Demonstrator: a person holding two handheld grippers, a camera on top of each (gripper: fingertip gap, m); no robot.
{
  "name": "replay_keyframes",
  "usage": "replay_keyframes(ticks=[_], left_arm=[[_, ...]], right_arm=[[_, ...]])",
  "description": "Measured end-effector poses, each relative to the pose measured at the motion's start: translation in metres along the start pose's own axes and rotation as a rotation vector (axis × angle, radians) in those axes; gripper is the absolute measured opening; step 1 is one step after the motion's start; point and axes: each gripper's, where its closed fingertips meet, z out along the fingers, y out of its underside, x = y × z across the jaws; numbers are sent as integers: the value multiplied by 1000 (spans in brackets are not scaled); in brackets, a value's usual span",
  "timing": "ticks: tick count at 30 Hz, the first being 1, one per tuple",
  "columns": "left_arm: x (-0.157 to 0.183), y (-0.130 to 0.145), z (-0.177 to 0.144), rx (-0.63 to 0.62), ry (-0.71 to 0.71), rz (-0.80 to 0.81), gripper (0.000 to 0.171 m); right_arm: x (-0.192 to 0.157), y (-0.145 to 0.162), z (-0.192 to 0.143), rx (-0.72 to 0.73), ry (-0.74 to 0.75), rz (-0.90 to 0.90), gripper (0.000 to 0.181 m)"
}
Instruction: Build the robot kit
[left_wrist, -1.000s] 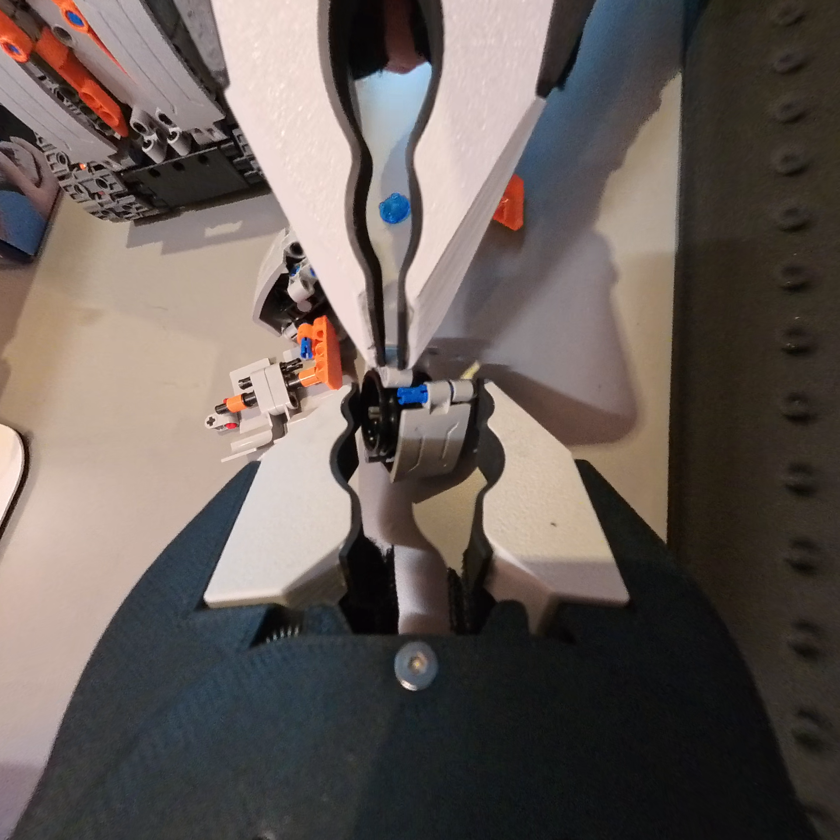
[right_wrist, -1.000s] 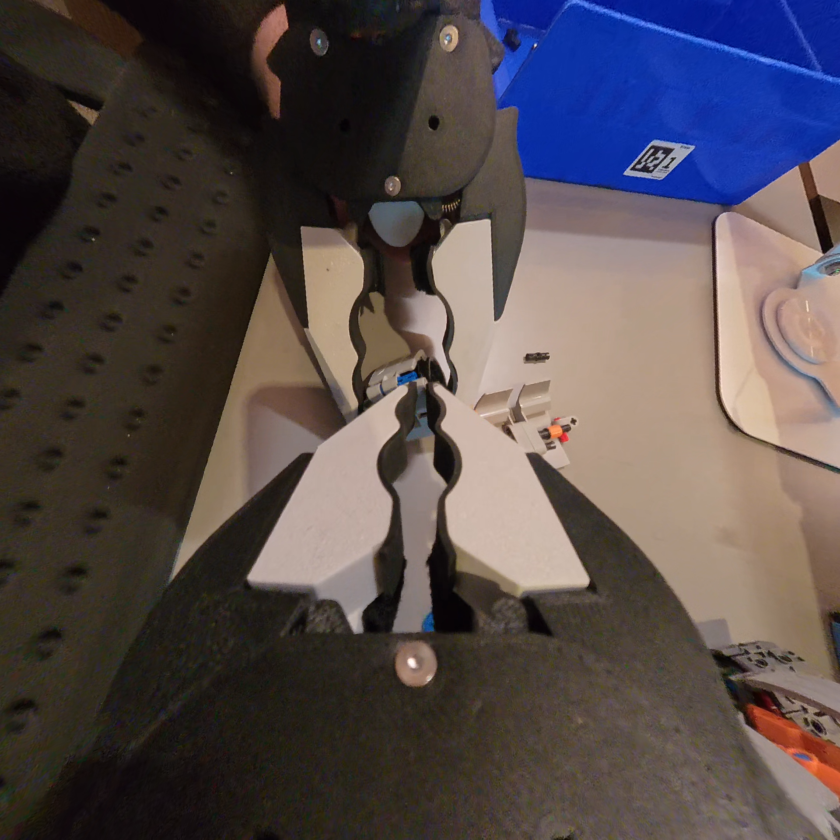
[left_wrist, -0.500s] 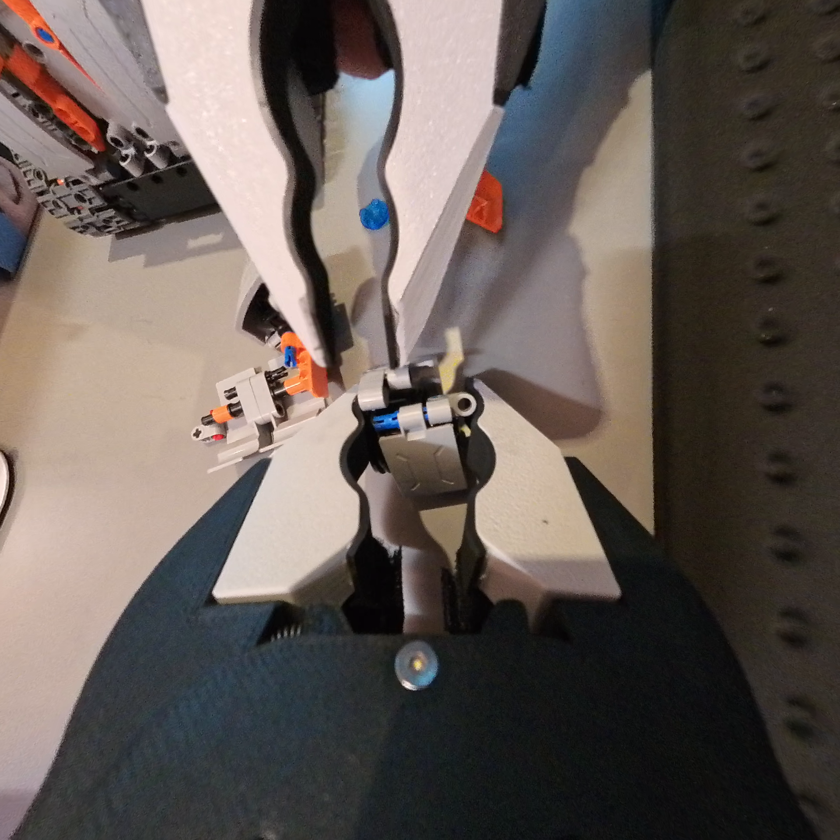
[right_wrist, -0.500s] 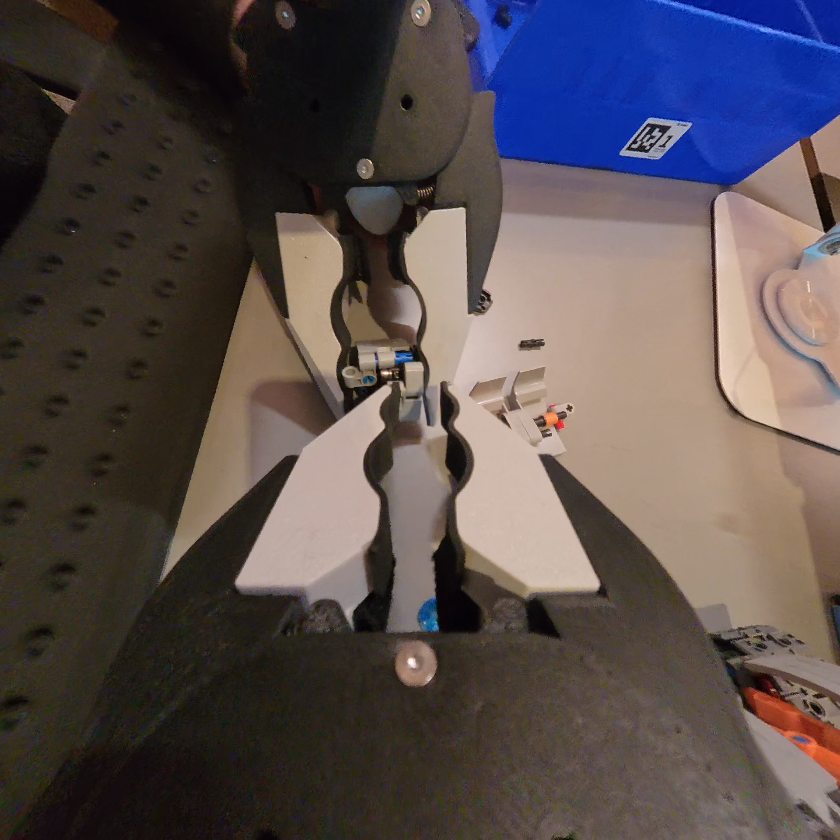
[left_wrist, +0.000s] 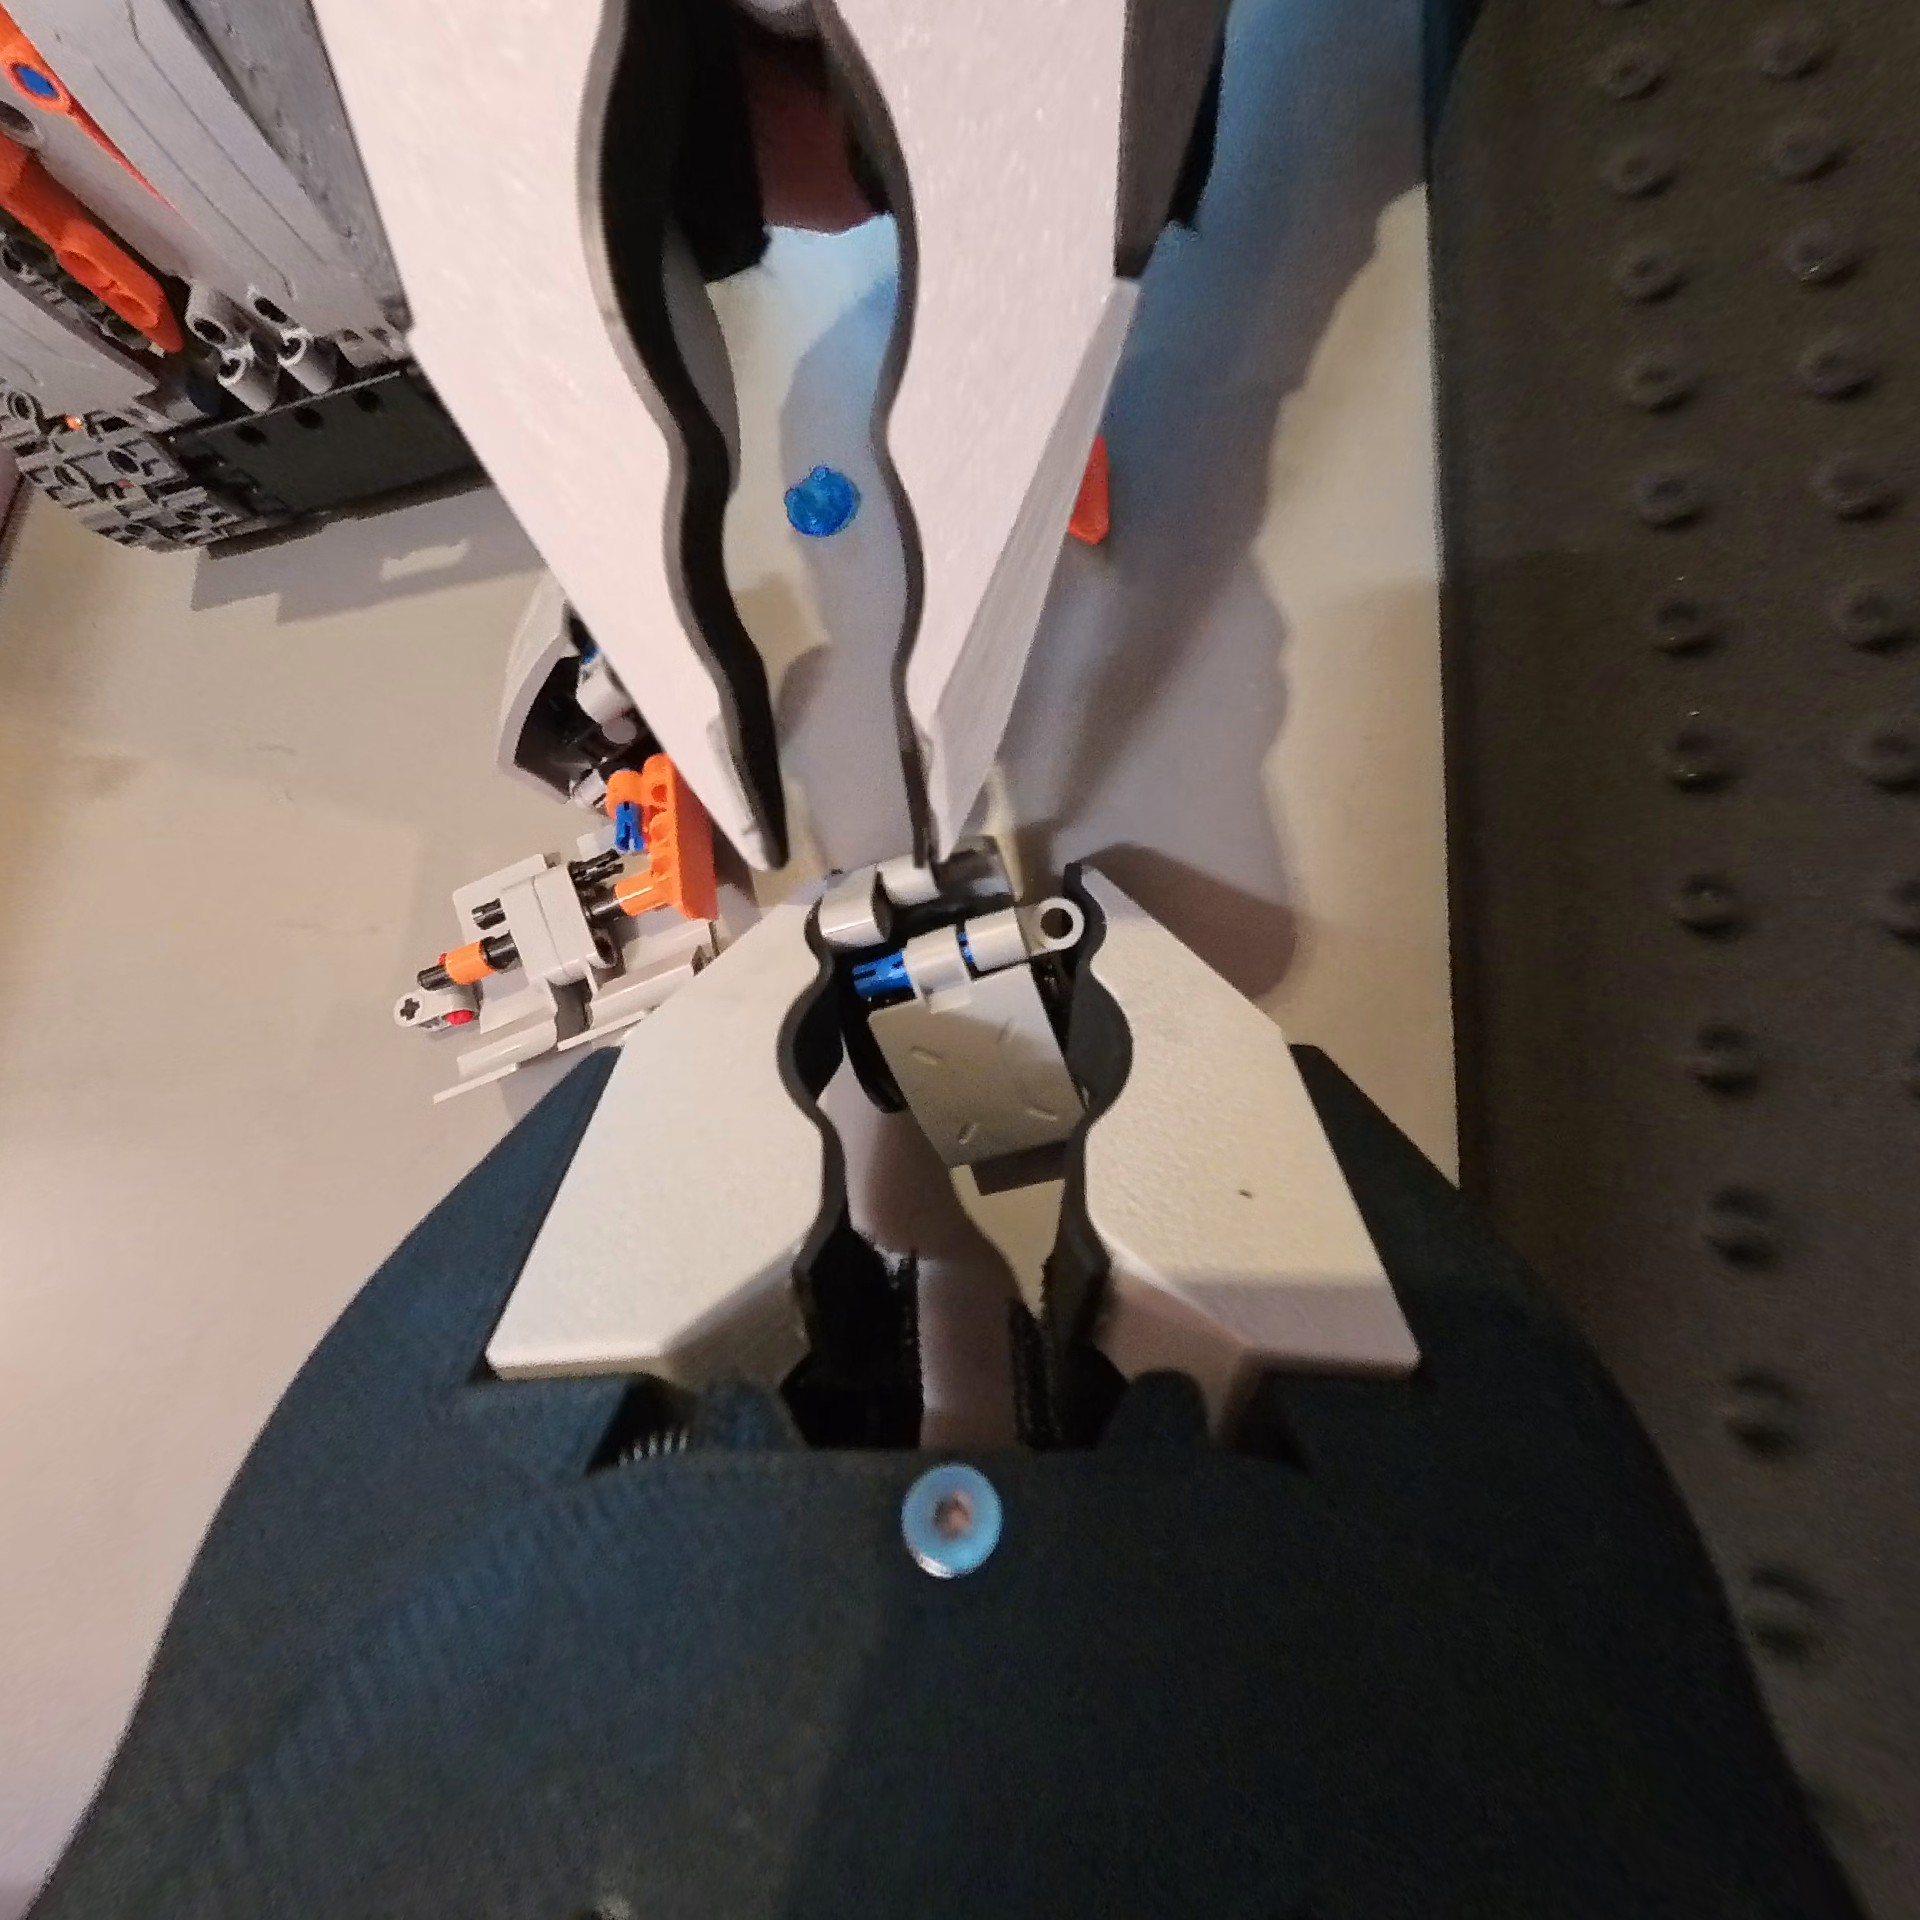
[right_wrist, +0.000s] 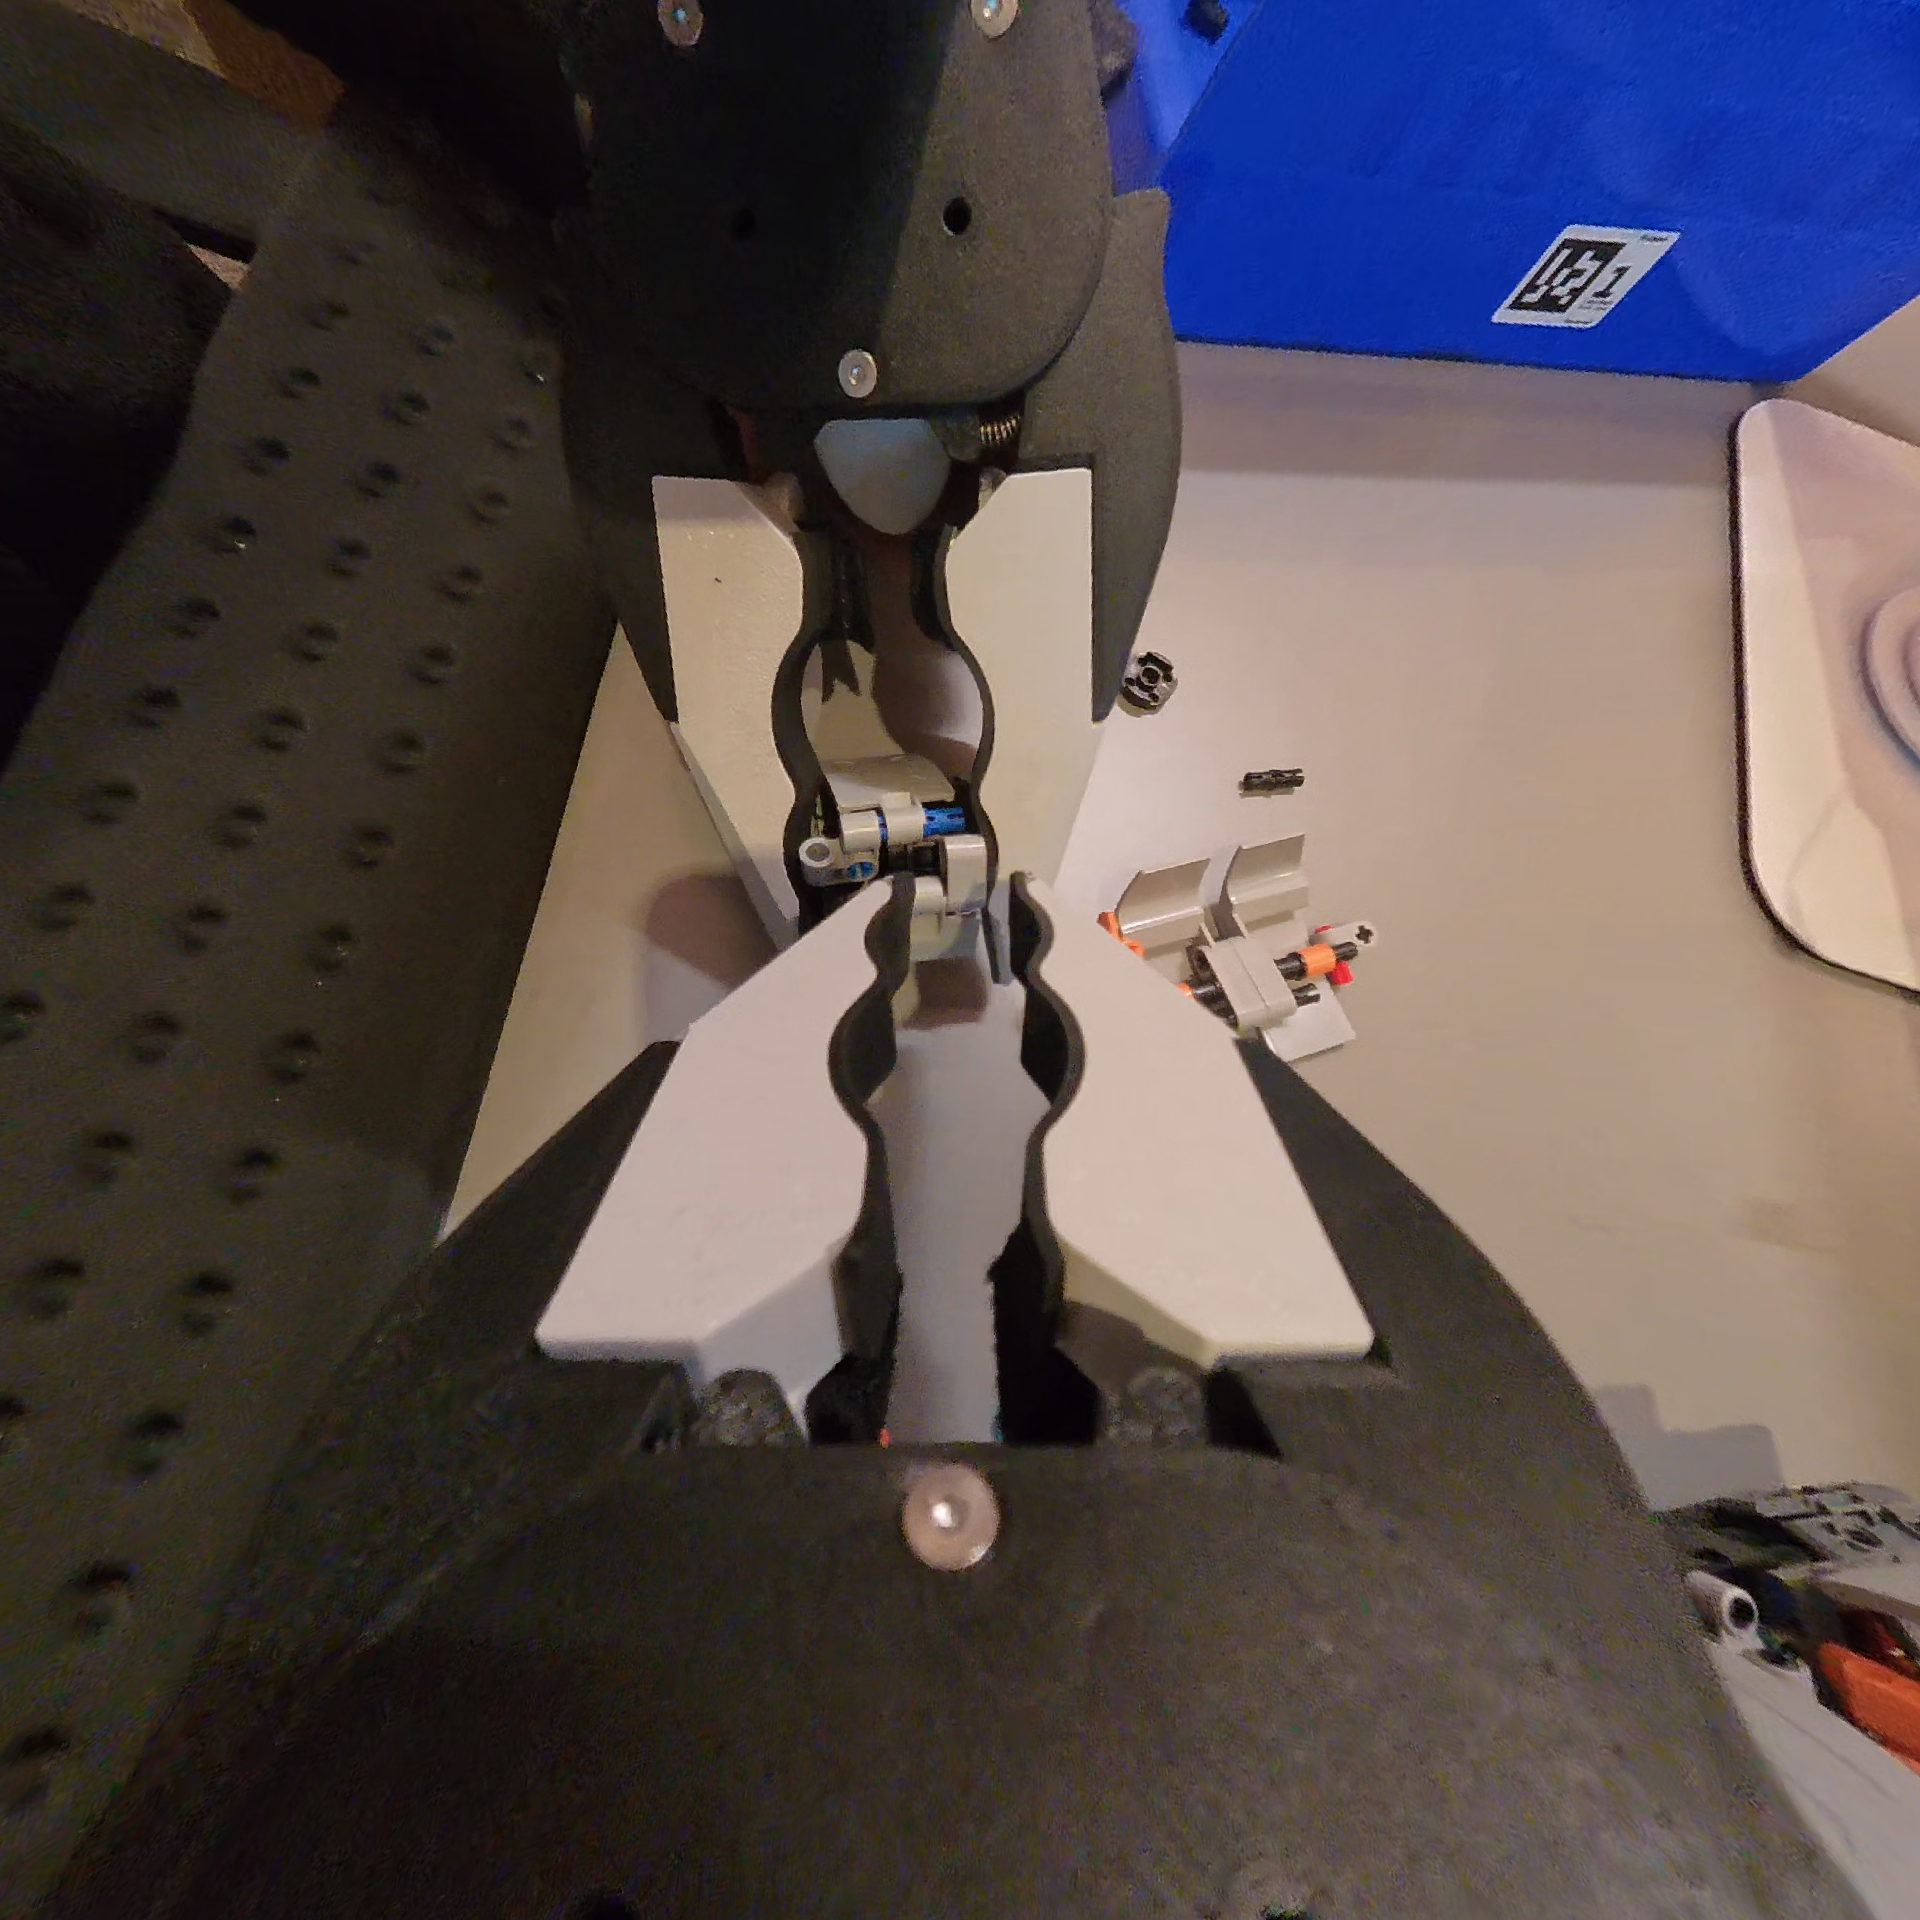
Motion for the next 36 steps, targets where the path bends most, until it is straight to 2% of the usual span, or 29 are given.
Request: replay_keyframes(ticks=[11,13,17,22,28,36], left_arm=[[0,0,0,2,6,-14,39],[-1,-1,0,3,-3,-13,41],[2,-1,0,1,0,9,39],[-3,1,-4,-8,-24,21,45],[-12,2,-22,-14,-94,73,50],[-7,26,-38,-134,-33,127,58]], right_arm=[[-4,0,7,16,-25,30,9],[-7,0,8,17,-46,34,0],[-7,6,12,-11,-42,28,0],[-5,5,8,-8,-38,39,0],[-4,11,7,-32,-43,54,12],[-7,15,10,-54,-58,50,12]])
